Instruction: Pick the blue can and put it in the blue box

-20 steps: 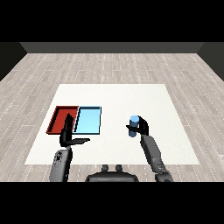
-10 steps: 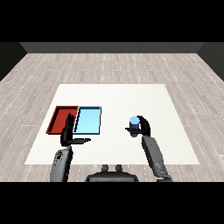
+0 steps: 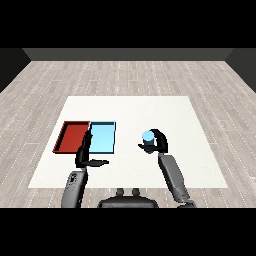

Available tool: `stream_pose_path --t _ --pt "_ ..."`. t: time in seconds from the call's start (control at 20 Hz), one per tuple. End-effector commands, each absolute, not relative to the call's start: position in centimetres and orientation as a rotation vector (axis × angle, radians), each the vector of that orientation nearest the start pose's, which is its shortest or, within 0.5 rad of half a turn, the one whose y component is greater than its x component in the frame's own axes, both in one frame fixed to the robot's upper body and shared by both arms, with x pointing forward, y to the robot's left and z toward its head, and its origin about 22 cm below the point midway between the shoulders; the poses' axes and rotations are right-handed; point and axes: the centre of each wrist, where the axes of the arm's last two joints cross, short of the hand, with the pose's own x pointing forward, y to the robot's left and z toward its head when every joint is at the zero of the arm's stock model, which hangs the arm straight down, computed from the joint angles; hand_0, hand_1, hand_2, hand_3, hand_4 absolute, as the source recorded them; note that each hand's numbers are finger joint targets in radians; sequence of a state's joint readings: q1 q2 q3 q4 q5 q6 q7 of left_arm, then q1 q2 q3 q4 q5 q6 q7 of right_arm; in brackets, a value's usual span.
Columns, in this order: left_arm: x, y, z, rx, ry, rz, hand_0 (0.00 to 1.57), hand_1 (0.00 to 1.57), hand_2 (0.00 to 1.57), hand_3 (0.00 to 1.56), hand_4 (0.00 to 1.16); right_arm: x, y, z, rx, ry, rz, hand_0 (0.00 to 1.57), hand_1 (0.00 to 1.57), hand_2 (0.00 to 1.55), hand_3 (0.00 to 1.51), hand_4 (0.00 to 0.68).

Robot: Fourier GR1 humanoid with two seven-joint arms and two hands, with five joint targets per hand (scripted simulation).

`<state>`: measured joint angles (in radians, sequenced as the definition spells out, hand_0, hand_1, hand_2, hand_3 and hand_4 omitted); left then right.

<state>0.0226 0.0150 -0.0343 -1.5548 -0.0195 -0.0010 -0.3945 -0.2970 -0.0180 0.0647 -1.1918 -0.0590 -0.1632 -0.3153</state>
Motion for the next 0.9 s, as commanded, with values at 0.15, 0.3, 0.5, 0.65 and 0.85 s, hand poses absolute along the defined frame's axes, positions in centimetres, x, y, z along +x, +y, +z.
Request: stream_pose_path --t 0.15,0.3,0.5,0.65,0.85 --pt "24.9 20.3 -0.2 -0.062 -1.908 -0.066 0.00 0.00 0.00 0.00 0.00 31.5 -17.3 0.7 0.053 -1.822 0.036 1.45 1.45 1.47 1.36 0.534" --pt "25.0 20.1 -0.1 -0.062 -1.908 -0.065 0.00 0.00 0.00 0.00 0.00 31.9 -17.1 1.0 0.058 -1.834 0.019 1.45 1.45 1.47 1.36 0.534" --pt "24.0 19.2 0.9 -0.101 -1.903 -0.070 0.00 0.00 0.00 0.00 0.00 32.8 -16.6 1.6 0.059 -1.840 0.041 1.44 1.44 1.47 1.34 0.556" --pt "27.7 18.5 1.2 -0.126 -1.914 -0.084 0.00 0.00 0.00 0.00 0.00 32.5 -16.6 3.3 0.070 -1.863 0.083 1.44 1.44 1.46 1.35 0.562" --pt "26.6 15.9 2.2 -0.175 -1.874 -0.064 0.00 0.00 0.00 0.00 0.00 33.1 -15.9 3.0 0.077 -1.879 0.064 1.47 1.47 1.47 1.38 0.566"
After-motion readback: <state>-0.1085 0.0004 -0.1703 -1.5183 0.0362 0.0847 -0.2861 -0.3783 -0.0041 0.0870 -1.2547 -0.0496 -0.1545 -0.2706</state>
